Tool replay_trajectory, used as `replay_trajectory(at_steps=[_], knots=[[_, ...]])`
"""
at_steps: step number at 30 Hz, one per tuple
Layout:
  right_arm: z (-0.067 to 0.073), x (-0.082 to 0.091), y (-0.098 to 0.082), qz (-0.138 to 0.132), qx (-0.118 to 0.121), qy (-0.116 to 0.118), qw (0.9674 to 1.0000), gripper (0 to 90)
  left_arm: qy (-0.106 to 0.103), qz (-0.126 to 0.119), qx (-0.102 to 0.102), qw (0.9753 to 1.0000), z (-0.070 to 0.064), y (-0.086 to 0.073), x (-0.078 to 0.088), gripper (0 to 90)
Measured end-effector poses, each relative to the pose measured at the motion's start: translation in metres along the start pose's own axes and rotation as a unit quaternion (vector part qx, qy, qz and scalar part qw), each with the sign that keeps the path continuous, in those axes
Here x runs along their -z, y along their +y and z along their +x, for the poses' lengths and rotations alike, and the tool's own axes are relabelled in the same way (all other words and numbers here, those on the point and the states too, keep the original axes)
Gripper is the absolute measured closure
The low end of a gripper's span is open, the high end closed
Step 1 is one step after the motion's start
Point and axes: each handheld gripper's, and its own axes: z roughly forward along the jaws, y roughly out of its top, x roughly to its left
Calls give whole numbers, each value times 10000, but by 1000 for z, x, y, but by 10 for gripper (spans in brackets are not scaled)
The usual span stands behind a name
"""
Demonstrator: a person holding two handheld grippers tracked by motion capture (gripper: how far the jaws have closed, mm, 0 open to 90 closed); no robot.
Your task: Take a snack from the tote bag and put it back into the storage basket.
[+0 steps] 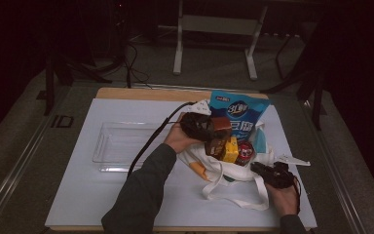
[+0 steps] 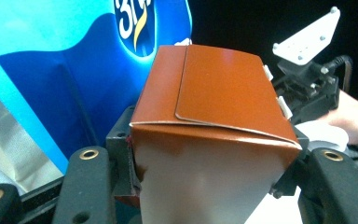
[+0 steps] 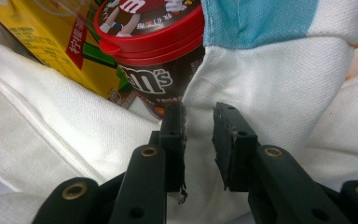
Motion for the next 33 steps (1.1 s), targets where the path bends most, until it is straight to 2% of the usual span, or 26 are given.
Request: replay_trajectory(at_steps=[8,14,20,27,33], knots=[[0,0,0,-6,-1,9,10000,735,71,-147,38,9999,-1,-2,-1,419],[0,0,0,-9,3,9,10000,735,73,-388,214,9990,1,-7,-1,412],[0,0,0,-13,0,11,10000,735,146,-409,197,9989,-2,-6,-2,414],[0,0,0,-15,-1,10,10000,735,210,-617,321,9974,-2,-7,-7,401],[-1,0,-1,-21,-8,26,10000,735,226,-611,271,9975,-2,-6,-8,409]])
